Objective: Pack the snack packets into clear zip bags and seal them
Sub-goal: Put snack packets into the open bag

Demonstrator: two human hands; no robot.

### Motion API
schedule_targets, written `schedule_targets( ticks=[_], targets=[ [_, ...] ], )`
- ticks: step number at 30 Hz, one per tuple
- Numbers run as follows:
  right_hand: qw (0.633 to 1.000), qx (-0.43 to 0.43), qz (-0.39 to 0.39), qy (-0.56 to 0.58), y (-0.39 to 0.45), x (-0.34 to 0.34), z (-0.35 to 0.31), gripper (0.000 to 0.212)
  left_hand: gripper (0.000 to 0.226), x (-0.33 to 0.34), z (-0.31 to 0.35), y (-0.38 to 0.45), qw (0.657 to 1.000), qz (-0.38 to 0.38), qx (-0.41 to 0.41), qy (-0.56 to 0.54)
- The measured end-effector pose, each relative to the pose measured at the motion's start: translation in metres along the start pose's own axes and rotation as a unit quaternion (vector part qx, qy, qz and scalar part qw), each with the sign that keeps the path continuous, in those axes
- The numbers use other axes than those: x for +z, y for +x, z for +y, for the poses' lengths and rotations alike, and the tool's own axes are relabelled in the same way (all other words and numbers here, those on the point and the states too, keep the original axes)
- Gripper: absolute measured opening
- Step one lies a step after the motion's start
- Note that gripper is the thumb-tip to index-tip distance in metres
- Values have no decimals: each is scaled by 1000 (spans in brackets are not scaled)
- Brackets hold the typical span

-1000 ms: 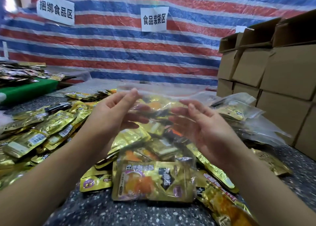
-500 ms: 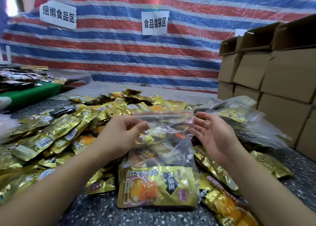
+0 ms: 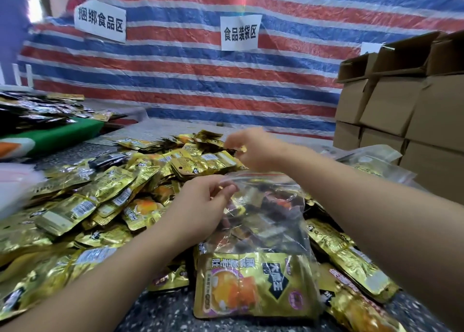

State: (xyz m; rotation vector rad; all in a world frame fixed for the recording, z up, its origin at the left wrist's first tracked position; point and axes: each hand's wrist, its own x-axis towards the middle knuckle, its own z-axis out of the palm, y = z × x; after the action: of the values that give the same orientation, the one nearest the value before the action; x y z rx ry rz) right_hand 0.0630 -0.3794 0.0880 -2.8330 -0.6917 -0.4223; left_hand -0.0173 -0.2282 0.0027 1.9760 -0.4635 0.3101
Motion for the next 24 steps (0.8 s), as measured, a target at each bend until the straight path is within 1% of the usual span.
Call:
schedule_targets(
  ticks=[2,4,6,7,9,12,17,19,21,24],
  targets=[
    [996,-24,-65,-61,22,11,-6,57,22,1,-3,1,1000,2,-2,7],
    [988,-22,-126,-91,40,22,-10,74,21,1,-5,1,1000,3,1,18],
    [982,-10,-158,-103,51,32,-11,93,21,0,-6,2,1000,6,2,17],
    [981,-7,-165,-102,55,35,-12,97,22,0,-7,2,1000,9,1,19],
    [979,-15,-175,-100,61,42,-13,93,23,0,-6,2,1000,10,3,23],
    [973,-38,-186,-128,65,44,-14,76,24,0,-5,3,999,11,7,31],
    [971,-53,-176,-152,61,38,-21,59,28,-1,-7,3,999,21,6,49],
    [971,-47,-181,-149,62,40,-25,57,26,-1,-6,3,998,21,7,52],
    [973,-33,-188,-132,63,44,-29,61,26,-1,-5,3,998,19,13,59],
    [980,-13,-167,-110,64,52,-34,58,25,-1,-5,3,997,18,17,76]
  ],
)
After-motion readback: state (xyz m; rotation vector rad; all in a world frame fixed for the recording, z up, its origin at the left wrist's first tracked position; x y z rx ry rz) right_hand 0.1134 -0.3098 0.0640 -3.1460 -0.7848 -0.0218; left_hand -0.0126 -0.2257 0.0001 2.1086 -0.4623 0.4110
